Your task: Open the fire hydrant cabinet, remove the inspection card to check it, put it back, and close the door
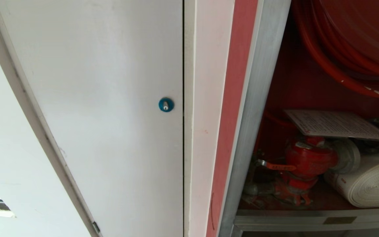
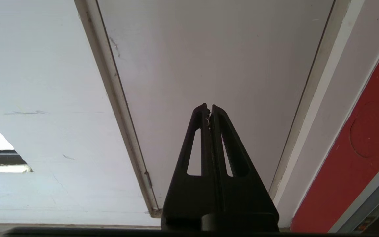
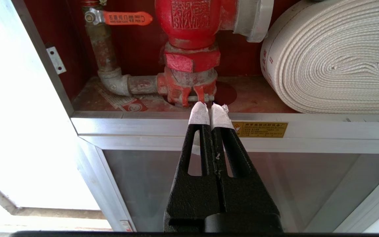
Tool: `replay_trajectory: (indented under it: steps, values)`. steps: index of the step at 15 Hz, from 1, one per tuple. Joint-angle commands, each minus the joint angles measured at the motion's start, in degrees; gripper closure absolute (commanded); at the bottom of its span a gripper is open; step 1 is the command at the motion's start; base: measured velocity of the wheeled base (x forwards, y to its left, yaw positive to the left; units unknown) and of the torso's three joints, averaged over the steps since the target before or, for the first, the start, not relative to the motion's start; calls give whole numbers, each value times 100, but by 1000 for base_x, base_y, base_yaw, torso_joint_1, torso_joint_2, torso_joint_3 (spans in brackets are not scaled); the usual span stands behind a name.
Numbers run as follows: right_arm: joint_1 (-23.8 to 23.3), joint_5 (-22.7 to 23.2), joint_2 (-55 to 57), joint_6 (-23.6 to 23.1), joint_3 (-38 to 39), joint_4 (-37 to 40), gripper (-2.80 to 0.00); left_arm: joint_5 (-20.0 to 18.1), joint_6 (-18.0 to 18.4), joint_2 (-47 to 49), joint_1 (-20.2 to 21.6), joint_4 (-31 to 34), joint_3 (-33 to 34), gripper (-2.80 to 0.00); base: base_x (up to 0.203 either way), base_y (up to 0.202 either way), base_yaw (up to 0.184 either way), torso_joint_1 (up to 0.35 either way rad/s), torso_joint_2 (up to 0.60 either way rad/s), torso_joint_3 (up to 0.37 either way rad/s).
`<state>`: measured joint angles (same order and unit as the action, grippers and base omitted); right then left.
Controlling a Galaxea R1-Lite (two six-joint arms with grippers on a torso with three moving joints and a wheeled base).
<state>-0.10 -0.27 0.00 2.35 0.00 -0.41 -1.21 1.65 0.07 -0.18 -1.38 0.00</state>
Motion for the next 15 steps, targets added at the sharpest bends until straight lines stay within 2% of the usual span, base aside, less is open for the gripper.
replay_trajectory:
  steps: [1,8,15]
  values:
    - [1,0,9,2,9,-2,0,-2,2,1,1,-3,70,0,0,0,0,0,0,0]
    - [1,0,9,2,9,-2,0,-2,2,1,1,-3,70,0,0,0,0,0,0,0]
    - [1,0,9,2,9,-2,0,-2,2,1,1,6,70,0,-185,0,2,4,3,3]
